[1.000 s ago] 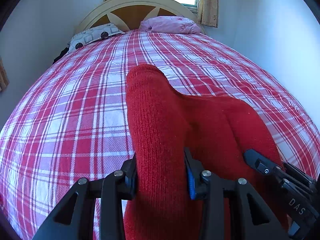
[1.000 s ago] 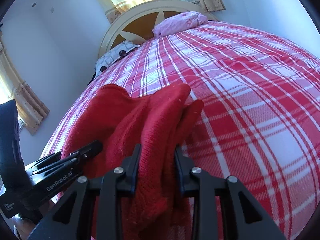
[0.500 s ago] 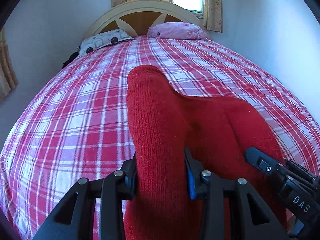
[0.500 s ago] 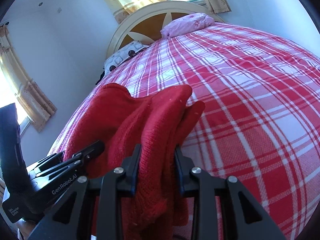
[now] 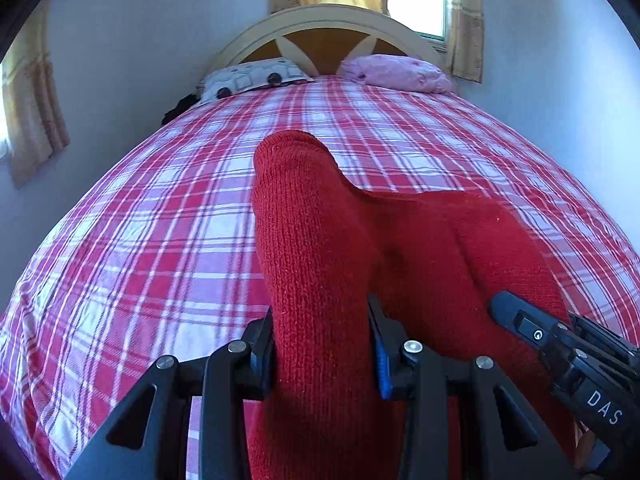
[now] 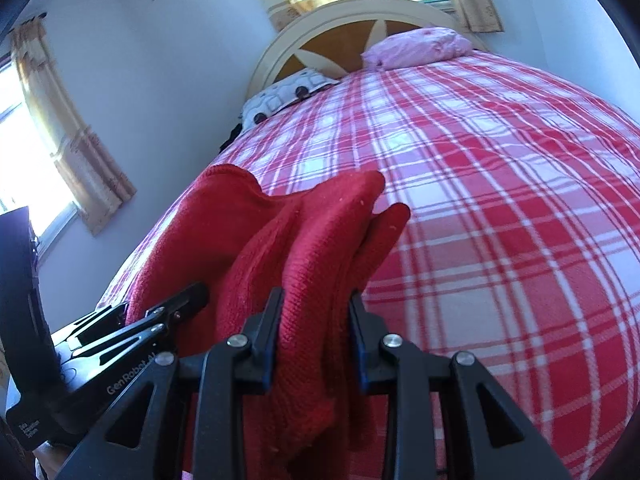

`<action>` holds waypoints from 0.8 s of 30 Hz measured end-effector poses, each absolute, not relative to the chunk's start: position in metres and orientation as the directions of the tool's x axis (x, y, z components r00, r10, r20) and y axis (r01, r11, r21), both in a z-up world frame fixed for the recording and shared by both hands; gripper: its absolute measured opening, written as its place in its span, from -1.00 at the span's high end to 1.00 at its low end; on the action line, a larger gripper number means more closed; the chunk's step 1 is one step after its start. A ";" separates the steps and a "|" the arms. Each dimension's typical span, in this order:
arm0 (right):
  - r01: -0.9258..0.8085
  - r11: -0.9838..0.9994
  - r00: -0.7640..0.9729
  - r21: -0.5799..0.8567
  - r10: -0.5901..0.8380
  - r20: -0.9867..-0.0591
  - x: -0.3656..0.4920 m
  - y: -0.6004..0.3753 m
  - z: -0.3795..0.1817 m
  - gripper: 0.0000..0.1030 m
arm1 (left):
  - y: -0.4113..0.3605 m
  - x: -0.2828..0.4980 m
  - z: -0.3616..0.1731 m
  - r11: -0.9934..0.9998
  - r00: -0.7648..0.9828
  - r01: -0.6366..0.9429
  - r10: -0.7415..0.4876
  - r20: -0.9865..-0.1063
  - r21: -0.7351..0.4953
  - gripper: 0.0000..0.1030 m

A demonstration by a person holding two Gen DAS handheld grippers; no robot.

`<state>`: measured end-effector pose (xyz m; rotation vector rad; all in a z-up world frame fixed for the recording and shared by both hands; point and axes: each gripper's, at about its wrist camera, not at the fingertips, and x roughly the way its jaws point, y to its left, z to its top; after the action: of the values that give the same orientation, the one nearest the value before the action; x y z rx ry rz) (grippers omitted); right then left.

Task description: Fold small clothes

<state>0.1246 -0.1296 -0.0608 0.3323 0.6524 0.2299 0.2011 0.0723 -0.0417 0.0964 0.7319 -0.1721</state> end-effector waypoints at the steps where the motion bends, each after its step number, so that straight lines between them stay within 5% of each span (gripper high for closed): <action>1: -0.114 0.923 0.770 0.368 0.316 -0.554 0.127 -0.125 -0.060 0.37 | 0.077 0.201 -0.041 0.983 0.733 0.180 -0.116 -0.670 0.027 0.25; 24: -0.288 0.909 0.734 0.300 0.411 -0.540 0.202 -0.021 -0.049 0.37 | 0.164 0.252 -0.034 0.996 0.781 0.004 0.055 -0.622 0.093 0.25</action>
<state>0.2015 -0.0211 -0.0492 0.2019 0.6396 0.3873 0.2521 0.1638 -0.0335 0.0909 0.6735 0.0279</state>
